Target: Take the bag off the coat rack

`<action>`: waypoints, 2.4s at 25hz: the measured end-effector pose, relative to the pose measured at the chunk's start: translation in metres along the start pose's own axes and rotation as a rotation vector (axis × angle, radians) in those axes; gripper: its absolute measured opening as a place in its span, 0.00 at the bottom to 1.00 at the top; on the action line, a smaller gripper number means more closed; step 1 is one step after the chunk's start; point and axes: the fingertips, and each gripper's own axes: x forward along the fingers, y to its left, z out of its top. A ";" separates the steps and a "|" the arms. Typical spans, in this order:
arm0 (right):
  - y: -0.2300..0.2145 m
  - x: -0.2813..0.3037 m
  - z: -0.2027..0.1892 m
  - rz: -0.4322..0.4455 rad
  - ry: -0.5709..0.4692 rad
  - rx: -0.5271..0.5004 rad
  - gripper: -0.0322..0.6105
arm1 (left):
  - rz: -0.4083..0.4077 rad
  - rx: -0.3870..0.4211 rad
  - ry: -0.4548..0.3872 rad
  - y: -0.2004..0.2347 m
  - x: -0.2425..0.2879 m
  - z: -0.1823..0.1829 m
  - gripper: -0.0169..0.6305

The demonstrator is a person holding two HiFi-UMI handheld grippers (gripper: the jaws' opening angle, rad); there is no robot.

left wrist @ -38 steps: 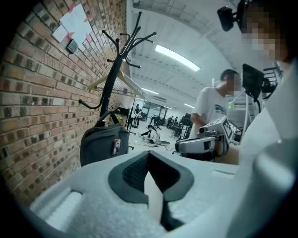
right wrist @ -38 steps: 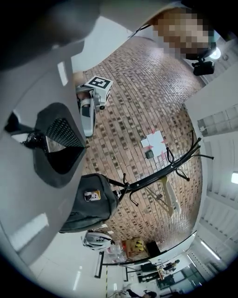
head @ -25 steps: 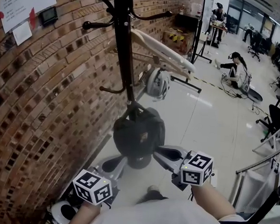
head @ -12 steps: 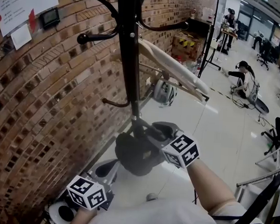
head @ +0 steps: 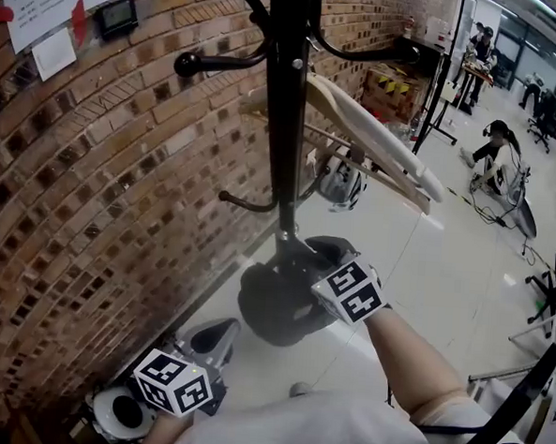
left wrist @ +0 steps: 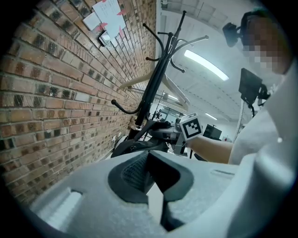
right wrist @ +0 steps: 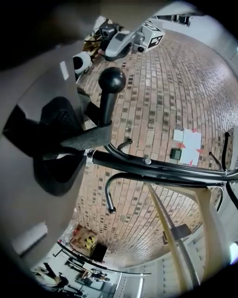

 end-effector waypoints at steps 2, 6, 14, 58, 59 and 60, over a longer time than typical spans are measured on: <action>-0.001 0.001 -0.001 -0.035 0.002 -0.031 0.17 | 0.003 -0.004 0.007 0.000 0.000 -0.003 0.03; -0.001 0.001 -0.003 -0.085 -0.007 -0.085 0.10 | 0.003 -0.011 0.010 0.001 0.001 -0.007 0.03; -0.011 -0.012 0.010 -0.101 -0.083 0.060 0.09 | 0.003 -0.027 0.001 -0.003 -0.003 -0.002 0.03; 0.290 -0.318 -0.114 -0.222 0.000 0.321 0.09 | -0.191 0.173 0.031 -0.173 -0.198 -0.124 0.03; 0.296 -0.322 -0.116 -0.226 0.000 0.325 0.09 | -0.205 0.174 0.035 -0.176 -0.198 -0.127 0.03; 0.300 -0.323 -0.116 -0.228 0.000 0.327 0.09 | -0.218 0.174 0.038 -0.176 -0.196 -0.129 0.03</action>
